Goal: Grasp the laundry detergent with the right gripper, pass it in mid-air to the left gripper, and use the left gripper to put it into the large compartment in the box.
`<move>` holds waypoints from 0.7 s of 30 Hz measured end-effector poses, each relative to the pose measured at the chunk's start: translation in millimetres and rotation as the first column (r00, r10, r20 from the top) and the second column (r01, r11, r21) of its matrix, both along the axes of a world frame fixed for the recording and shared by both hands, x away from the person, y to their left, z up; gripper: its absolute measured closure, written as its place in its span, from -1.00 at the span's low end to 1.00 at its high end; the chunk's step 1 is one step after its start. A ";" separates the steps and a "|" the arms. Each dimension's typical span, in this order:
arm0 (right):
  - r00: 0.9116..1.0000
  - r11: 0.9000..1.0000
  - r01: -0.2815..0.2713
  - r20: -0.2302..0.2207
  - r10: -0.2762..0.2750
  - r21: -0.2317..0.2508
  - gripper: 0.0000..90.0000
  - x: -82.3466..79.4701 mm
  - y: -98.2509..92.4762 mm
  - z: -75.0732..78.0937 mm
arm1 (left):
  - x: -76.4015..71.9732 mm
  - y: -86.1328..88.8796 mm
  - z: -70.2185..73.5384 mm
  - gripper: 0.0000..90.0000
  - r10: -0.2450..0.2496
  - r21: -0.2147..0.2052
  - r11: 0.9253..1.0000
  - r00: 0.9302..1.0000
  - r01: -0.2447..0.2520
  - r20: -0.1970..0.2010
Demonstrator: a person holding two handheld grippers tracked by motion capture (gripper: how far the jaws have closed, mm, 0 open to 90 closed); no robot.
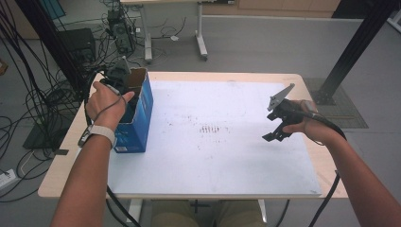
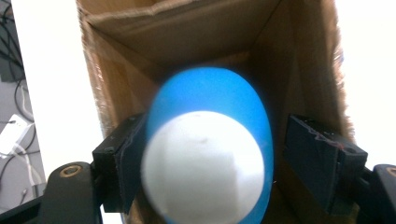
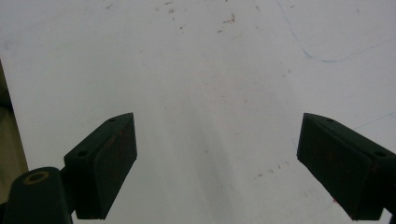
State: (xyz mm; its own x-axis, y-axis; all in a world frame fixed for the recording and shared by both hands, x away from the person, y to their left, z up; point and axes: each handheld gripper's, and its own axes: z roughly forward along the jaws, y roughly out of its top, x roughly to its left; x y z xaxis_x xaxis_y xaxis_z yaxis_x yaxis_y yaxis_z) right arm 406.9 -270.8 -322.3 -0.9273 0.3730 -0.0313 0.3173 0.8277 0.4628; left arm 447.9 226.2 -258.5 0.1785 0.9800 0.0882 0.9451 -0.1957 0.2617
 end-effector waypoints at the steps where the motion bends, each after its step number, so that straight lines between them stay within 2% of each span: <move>1: 1.000 1.000 -0.002 0.001 0.002 0.000 -0.73 0.1 0.1 0.3 | -0.8 -0.1 3.7 -0.49 0.000 0.006 1.000 1.000 0.000 0.015; 2: 1.000 1.000 0.000 0.002 0.000 -0.002 -0.74 0.0 0.3 0.7 | -1.0 -0.1 5.1 -0.63 0.001 0.006 1.000 1.000 -0.001 0.016; 8: 1.000 1.000 0.002 0.003 -0.002 -0.005 -0.74 -0.5 0.2 2.0 | -4.5 -3.4 24.1 -0.75 -0.038 0.001 0.999 0.998 0.038 0.043; 11: 1.000 1.000 0.008 0.005 -0.008 -0.001 -0.74 -0.2 -0.5 3.2 | -7.0 -6.7 33.7 -0.84 -0.043 0.002 0.999 0.997 0.043 0.067; 14: 1.000 1.000 0.009 0.002 -0.009 -0.001 -0.74 0.3 -0.4 5.8 | -9.4 -10.6 41.8 -0.87 -0.076 -0.009 0.997 0.994 0.077 0.078; 16: 1.000 1.000 0.008 0.003 -0.008 -0.003 -0.74 0.4 -0.4 7.3 | -11.9 -14.7 49.1 -0.91 -0.104 -0.011 0.994 0.990 0.106 0.095; 18: 1.000 1.000 0.006 0.007 -0.006 -0.005 -0.75 0.7 -0.7 9.4 | -14.5 -19.5 56.6 -0.91 -0.146 -0.019 0.989 0.983 0.149 0.112; 20: 1.000 1.000 0.009 0.008 -0.009 -0.004 -0.75 0.5 -1.1 11.0 | -16.5 -25.6 63.8 -0.90 -0.182 -0.011 0.983 0.975 0.185 0.128; 21: 1.000 1.000 0.009 0.009 -0.009 -0.006 -0.75 0.6 -1.3 11.7 | -17.6 -30.6 68.8 -0.91 -0.214 -0.013 0.976 0.968 0.218 0.133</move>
